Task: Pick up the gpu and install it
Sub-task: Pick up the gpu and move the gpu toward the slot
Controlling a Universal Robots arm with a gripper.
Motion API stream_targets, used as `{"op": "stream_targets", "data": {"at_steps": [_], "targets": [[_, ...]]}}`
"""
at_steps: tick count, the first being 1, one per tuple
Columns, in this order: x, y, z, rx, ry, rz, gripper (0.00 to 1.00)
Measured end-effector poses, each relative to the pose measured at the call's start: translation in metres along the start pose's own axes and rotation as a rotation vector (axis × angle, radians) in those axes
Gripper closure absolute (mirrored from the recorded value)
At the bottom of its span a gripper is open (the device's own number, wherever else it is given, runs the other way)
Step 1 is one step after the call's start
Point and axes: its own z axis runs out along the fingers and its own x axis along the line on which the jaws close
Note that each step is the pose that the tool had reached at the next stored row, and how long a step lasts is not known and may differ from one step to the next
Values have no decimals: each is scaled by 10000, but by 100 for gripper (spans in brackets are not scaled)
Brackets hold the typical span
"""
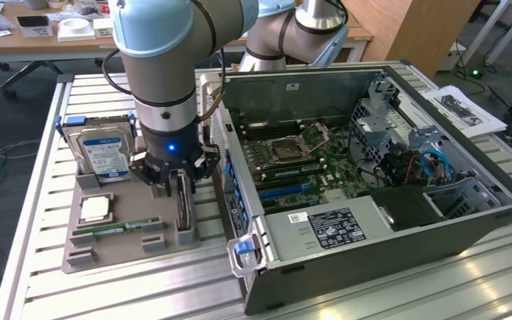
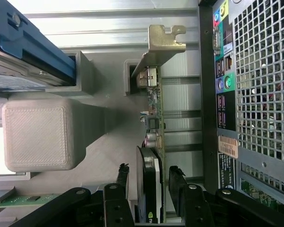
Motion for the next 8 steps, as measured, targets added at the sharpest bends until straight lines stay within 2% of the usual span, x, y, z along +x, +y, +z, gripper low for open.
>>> {"op": "stream_targets", "data": {"at_steps": [8], "targets": [[-5,-1,-1,1,1,0,53]]}}
